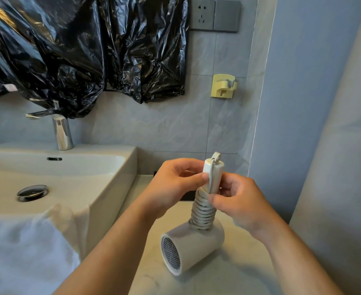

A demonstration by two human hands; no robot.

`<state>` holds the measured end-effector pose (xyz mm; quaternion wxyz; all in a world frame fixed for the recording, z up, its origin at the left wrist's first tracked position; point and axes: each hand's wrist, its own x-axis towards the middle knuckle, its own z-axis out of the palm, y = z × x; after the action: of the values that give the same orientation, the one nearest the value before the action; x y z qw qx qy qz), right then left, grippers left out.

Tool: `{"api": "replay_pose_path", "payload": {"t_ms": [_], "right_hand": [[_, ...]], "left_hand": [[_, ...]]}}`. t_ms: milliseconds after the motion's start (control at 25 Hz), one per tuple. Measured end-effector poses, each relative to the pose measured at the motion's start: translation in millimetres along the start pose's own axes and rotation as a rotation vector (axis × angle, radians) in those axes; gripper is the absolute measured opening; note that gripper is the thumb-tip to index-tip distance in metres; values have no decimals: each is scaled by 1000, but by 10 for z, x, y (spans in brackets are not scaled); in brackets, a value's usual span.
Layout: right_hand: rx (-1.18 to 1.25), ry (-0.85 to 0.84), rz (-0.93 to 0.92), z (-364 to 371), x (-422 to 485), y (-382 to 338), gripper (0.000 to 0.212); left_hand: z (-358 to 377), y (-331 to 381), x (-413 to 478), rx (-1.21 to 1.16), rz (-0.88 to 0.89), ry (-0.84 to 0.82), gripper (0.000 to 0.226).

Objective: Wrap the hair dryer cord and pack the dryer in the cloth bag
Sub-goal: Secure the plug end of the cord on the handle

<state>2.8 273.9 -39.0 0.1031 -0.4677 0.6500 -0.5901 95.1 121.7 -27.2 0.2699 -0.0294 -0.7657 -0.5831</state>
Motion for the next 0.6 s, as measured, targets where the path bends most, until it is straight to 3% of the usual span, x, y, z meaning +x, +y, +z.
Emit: {"api": "replay_pose_path", "payload": {"t_ms": [200,360,600], "right_hand": [[-114,-32,-38,26,-7,7,32],[-56,-71,-36,3,-32,-64,26],[-68,-203,207,-241,-49,39,31]], "left_hand": [[-52,-31,-56,-10,18,-71,33],[121,-232,-154,62,77,134,36],[175,-341,-198,77,123,185,28]]}}
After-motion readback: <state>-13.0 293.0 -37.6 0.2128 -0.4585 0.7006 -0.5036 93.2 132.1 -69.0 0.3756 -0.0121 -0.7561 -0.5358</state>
